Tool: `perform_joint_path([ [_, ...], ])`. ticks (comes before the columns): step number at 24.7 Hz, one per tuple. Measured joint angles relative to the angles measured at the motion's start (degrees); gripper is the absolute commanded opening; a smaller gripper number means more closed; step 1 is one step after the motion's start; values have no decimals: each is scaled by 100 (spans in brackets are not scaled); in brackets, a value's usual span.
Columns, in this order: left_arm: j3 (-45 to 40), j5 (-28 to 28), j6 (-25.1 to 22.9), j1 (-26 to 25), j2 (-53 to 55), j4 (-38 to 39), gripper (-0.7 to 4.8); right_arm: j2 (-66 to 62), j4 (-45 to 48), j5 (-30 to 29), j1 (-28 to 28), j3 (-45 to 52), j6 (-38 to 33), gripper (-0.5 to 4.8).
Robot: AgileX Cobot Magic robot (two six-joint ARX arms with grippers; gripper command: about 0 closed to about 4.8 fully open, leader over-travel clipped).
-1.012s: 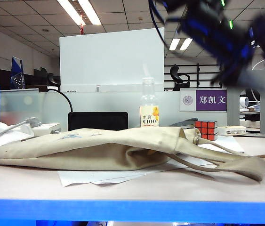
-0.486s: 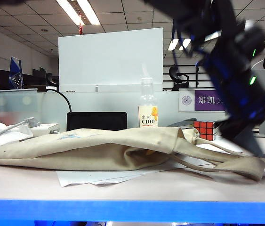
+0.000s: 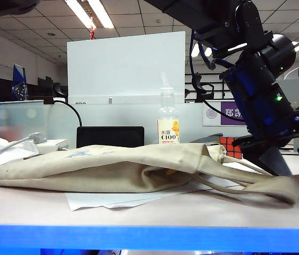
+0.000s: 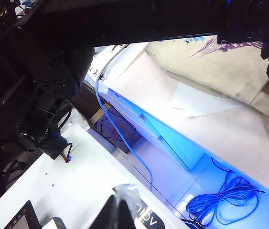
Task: Take the glasses case out of the canvas bag and put it on the table.
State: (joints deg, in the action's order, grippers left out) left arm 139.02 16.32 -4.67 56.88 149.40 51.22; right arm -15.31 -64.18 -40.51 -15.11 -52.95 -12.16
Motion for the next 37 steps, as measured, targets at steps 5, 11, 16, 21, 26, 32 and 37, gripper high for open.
perform_joint_path([
  [5,13,157,35,181,9,199,210,0,2,24,0,0,2,-8],
  [11,-33,142,17,369,-2,223,194,0,24,90,0,0,2,-8],
  [16,-24,-144,20,404,59,111,-6,0,24,90,0,0,2,-8],
  [21,-2,-46,35,365,107,87,-6,-136,-713,1115,-2,-4,7,-8],
  [26,7,61,46,354,109,107,-6,-396,-1521,2693,-2,-127,634,-8],
  [32,-57,376,46,348,31,170,-6,-420,-1512,3110,-2,-144,1016,-8],
  [37,-153,315,50,343,-131,118,-6,-420,-1512,3167,-2,-144,1084,-8],
])
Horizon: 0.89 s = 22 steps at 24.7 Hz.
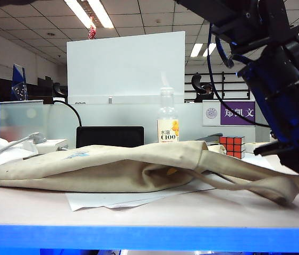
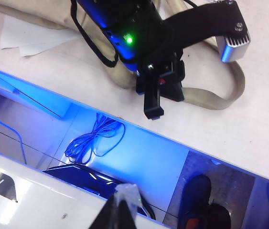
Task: Take the glasses case out of the canvas bag and put it on the table.
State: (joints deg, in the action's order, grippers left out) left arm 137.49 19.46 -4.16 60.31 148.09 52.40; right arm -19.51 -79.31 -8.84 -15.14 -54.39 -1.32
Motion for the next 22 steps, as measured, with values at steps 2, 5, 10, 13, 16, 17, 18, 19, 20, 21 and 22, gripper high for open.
perform_joint_path([
  [2,-37,-15,7,-26,-166,-168,-6,-2,0,7,0,0,79,-8],
  [5,-26,-28,61,-83,-577,-610,-6,-4,0,24,0,2,212,-8],
  [10,20,-4,345,-243,-1261,-1475,-6,-4,15,155,0,2,293,-7],
  [13,17,48,494,-378,-1593,-1504,-6,-4,118,157,0,2,345,-7],
  [16,7,46,520,-518,-1934,-1266,-6,-4,326,157,0,2,468,-7],
  [17,7,46,525,-560,-2081,-1145,-6,-9,380,164,0,2,505,-7],
  [18,7,46,525,-586,-2201,-1058,-6,-13,446,170,0,4,551,-7],
  [19,7,46,527,-608,-2361,-925,-6,-28,490,186,0,4,575,-7],
  [20,7,44,525,-614,-2492,-796,-6,-48,525,223,0,4,592,-7],
  [21,7,44,520,-614,-2664,-632,-6,-81,555,267,-2,9,629,-7],
  [22,9,46,516,-612,-2793,-509,-6,-105,601,282,-2,22,686,-7],
])
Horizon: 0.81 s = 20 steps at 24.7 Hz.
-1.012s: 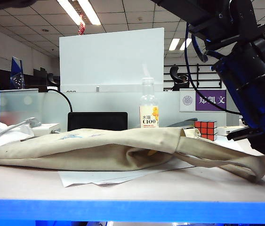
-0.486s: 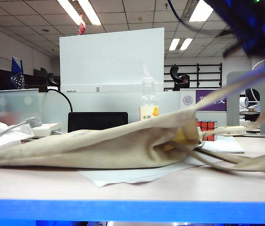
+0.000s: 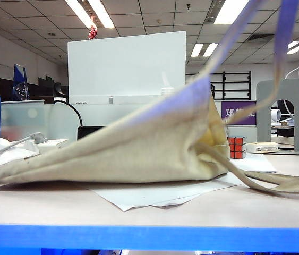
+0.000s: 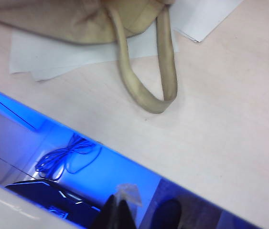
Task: Take the glasses case out of the canvas bag and put it on the table.
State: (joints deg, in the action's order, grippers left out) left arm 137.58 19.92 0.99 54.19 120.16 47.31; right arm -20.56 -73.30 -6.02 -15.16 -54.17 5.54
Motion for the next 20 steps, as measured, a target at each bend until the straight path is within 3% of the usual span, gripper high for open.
perform_joint_path([
  [13,0,-28,-79,315,-1572,1408,-6,-35,306,-146,2,232,208,-7],
  [20,0,-284,-120,549,-1797,2135,-6,-297,1738,-1419,2,459,35,-7],
])
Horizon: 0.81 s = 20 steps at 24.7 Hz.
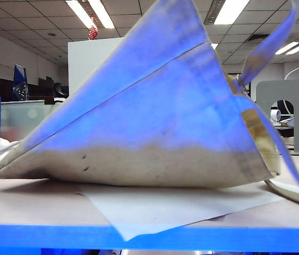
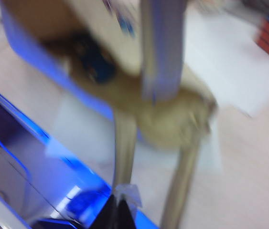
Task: Take the glasses case out of the canvas bag and put it on the table.
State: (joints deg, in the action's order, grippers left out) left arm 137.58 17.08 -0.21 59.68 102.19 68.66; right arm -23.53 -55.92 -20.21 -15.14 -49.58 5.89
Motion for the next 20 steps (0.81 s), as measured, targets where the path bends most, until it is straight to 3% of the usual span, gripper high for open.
perform_joint_path([
  [5,-4,-79,-20,-22,9,151,-6,-501,625,-1005,0,623,-374,3],
  [7,-4,-72,-20,-17,4,151,-6,-638,599,-1130,2,717,-415,93],
  [8,-4,-74,-20,-20,4,170,-6,-634,640,-1121,2,706,-417,187],
  [9,-4,-74,-20,-20,7,210,-6,-614,730,-1097,7,693,-417,247],
  [10,-4,-74,-22,-20,4,284,-6,-586,929,-1056,15,684,-420,268],
  [16,-4,-55,-151,-20,4,616,-6,-509,1985,-811,17,662,-444,266],
  [20,-4,278,-157,-20,2,688,-6,-568,2426,-695,17,662,-444,266],
])
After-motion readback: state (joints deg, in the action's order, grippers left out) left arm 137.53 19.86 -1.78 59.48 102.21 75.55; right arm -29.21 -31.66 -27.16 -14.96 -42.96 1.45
